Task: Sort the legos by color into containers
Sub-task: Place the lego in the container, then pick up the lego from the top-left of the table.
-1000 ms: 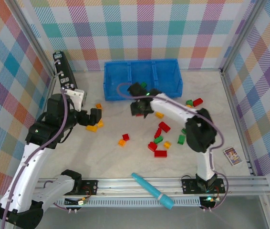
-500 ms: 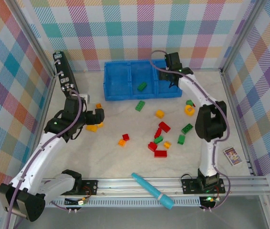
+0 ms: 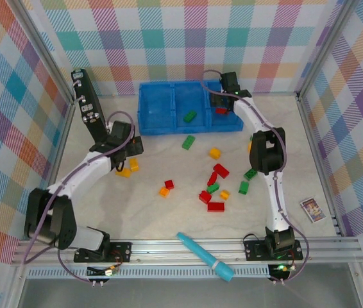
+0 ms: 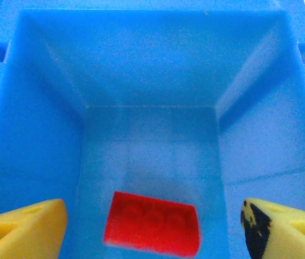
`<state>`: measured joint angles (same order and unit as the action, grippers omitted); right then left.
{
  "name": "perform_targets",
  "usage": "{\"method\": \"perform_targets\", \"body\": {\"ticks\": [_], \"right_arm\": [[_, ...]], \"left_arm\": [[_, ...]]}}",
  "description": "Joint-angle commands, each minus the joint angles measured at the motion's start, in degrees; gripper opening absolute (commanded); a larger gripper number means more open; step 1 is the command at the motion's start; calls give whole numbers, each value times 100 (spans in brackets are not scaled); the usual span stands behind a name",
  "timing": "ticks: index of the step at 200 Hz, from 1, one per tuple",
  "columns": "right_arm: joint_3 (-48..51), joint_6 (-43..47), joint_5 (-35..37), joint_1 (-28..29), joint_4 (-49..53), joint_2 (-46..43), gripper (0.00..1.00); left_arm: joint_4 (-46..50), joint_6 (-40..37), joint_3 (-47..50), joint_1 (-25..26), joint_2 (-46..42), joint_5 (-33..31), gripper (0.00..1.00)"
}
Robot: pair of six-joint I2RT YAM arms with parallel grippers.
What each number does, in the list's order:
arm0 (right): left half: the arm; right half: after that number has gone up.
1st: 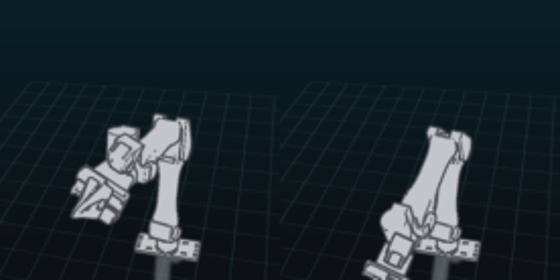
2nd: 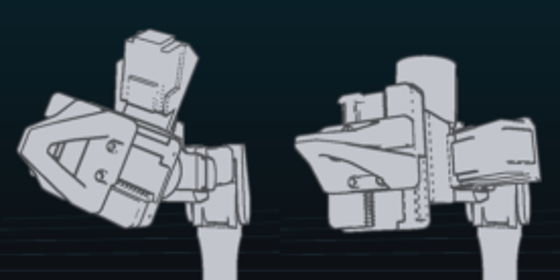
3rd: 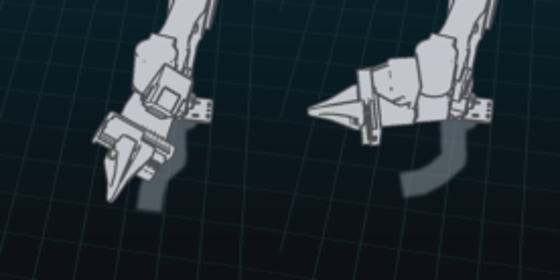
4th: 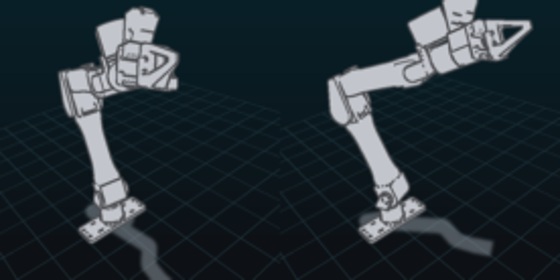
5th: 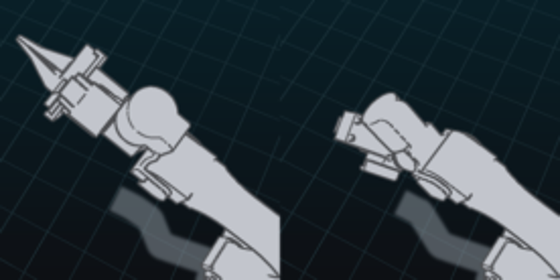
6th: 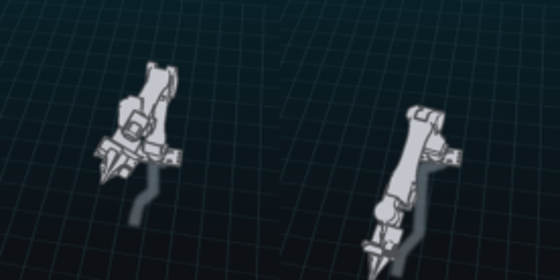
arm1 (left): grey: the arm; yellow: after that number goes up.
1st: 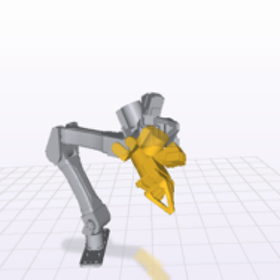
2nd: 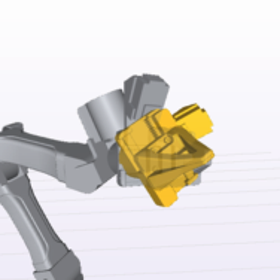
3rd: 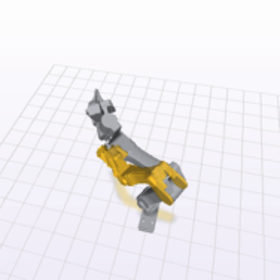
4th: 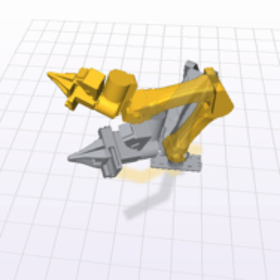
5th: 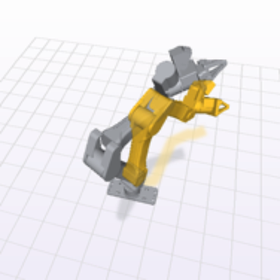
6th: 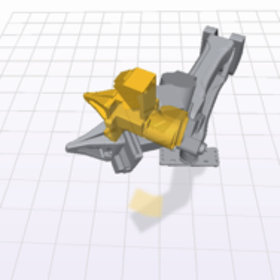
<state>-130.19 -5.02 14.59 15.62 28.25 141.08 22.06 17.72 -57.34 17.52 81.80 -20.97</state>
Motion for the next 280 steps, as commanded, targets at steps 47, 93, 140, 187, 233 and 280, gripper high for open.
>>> {"method": "perform_targets", "body": {"ticks": [47,93,140,187,233,280], "right_arm": [[1026,215,-545,-6,-662,-1029,91],[1543,291,-759,-19,-927,-1720,92],[1573,229,-1002,-17,-874,-2039,92],[1847,227,-980,-17,-898,-2412,92],[1942,282,-910,-27,-873,-2525,92],[1923,308,-907,-33,-875,-2518,92]], "left_arm": [[-547,150,-748,-310,1336,-82,89],[-525,-148,-893,-313,1850,-105,82],[-503,-184,-1094,-310,2257,76,74],[-315,-200,-1631,-306,2724,159,74],[300,-75,-2264,-317,3248,102,73],[487,146,-2171,-378,3250,98,73]]}}
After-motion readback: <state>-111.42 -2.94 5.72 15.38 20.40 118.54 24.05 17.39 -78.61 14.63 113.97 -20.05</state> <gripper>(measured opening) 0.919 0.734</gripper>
